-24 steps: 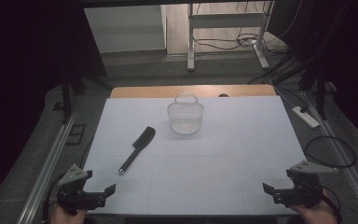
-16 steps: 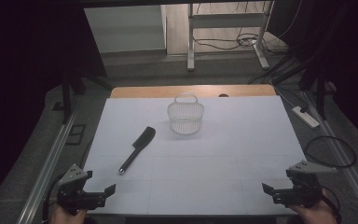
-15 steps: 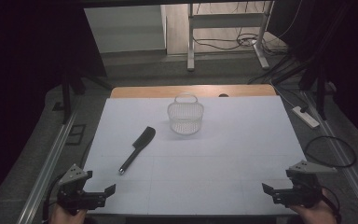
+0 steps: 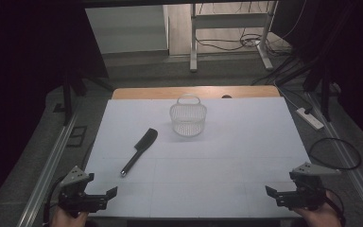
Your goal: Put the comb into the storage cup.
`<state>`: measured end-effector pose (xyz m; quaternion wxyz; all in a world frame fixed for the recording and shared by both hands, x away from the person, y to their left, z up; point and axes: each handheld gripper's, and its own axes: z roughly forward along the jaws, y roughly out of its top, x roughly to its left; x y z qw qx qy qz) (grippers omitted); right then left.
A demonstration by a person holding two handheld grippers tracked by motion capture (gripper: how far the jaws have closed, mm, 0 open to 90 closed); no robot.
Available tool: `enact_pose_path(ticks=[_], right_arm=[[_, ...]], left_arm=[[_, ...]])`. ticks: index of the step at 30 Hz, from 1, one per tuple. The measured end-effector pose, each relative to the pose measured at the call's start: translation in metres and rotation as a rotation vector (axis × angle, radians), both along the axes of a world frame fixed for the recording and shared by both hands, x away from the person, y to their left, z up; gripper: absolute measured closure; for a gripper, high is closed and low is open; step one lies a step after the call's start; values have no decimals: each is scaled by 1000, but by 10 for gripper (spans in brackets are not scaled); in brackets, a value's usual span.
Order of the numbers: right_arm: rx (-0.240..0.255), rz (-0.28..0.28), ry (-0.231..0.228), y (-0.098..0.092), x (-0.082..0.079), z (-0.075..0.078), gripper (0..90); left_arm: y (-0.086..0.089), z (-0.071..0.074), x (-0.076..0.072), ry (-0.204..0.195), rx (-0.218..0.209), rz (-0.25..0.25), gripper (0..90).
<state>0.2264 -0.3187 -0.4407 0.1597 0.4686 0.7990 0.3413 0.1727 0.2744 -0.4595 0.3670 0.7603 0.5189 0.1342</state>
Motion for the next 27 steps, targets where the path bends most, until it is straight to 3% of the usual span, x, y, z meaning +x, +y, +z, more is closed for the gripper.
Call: enact_pose_path(ticks=[14,27], right_arm=[[-5,-3,4,1,1,0,3],[-8,-8,5,1,1,0,6]], left_arm=[[1,0,5,14,-14,-1,0],[-3,-2,13,22,8,-31,0]])
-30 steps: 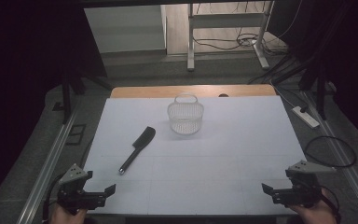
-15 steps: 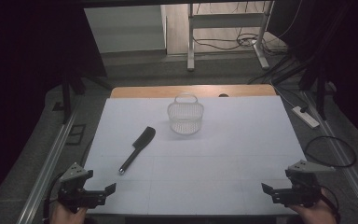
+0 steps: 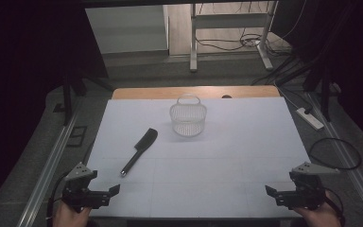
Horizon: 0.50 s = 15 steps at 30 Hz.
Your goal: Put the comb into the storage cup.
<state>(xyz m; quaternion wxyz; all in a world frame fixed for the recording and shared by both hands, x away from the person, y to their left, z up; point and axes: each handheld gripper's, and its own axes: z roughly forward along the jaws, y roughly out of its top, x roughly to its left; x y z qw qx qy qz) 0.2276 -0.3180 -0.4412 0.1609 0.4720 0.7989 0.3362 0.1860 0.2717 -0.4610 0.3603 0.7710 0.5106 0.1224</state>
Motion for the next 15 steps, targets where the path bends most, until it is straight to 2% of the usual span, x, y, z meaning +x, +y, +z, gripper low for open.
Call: enact_pose_path(ticks=[6,15], right_arm=[[0,-6,0,0,0,0,7],[6,-16,1,-1,0,0,8]], left_arm=[[1,-1,5,-2,-5,-7,0],[0,-2,19,8,21,-16,0]])
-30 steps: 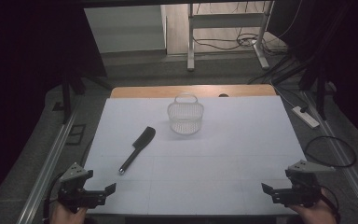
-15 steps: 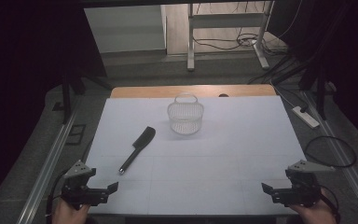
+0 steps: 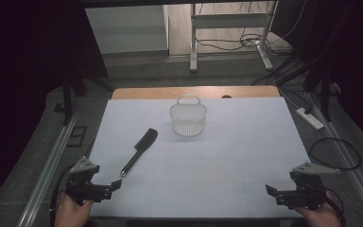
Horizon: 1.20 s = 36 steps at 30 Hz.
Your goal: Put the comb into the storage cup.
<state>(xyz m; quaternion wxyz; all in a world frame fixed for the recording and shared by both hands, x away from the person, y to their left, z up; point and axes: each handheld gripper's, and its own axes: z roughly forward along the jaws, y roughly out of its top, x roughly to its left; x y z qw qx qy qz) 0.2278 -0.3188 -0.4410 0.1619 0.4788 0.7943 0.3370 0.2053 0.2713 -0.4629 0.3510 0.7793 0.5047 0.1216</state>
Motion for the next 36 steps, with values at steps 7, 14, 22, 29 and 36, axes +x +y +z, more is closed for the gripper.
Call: enact_pose_path(ticks=[7,14,22,29,36], right_arm=[[0,-2,1,0,0,0,10],[1,-2,1,0,0,0,9],[0,-2,2,0,0,0,10],[0,-2,3,0,0,0,10],[-1,-2,6,0,1,0,11]], left_arm=[[-3,2,9,3,5,-6,0],[-6,2,17,14,1,-10,0],[-11,2,29,38,13,-22,0],[-15,3,38,57,29,-32,0],[-19,3,48,71,37,-35,0]])
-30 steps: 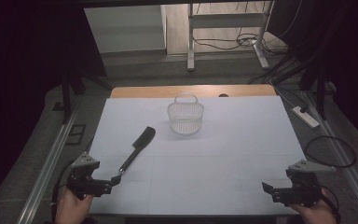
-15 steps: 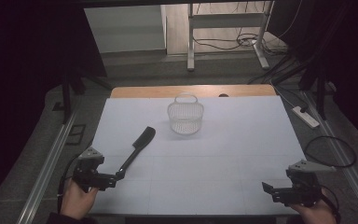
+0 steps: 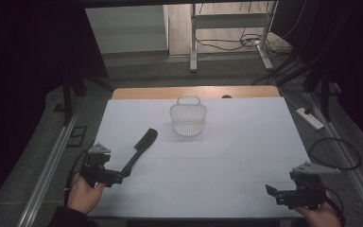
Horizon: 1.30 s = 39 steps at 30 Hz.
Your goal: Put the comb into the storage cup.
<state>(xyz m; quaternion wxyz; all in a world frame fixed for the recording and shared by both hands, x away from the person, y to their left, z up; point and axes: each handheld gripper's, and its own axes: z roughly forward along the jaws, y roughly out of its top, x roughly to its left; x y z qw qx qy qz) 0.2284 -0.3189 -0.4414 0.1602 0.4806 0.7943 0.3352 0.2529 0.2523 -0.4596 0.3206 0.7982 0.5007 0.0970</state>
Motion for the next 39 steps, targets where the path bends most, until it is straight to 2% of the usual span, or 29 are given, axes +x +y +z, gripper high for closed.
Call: enact_pose_path(ticks=[18,28,39], right_arm=[[-1,0,6,0,1,0,11],[2,1,8,0,1,0,11],[2,2,9,0,1,0,12]], left_arm=[[-10,1,22,25,29,-4,0],[-15,0,35,44,64,-14,0],[-19,0,47,63,66,-25,0]])
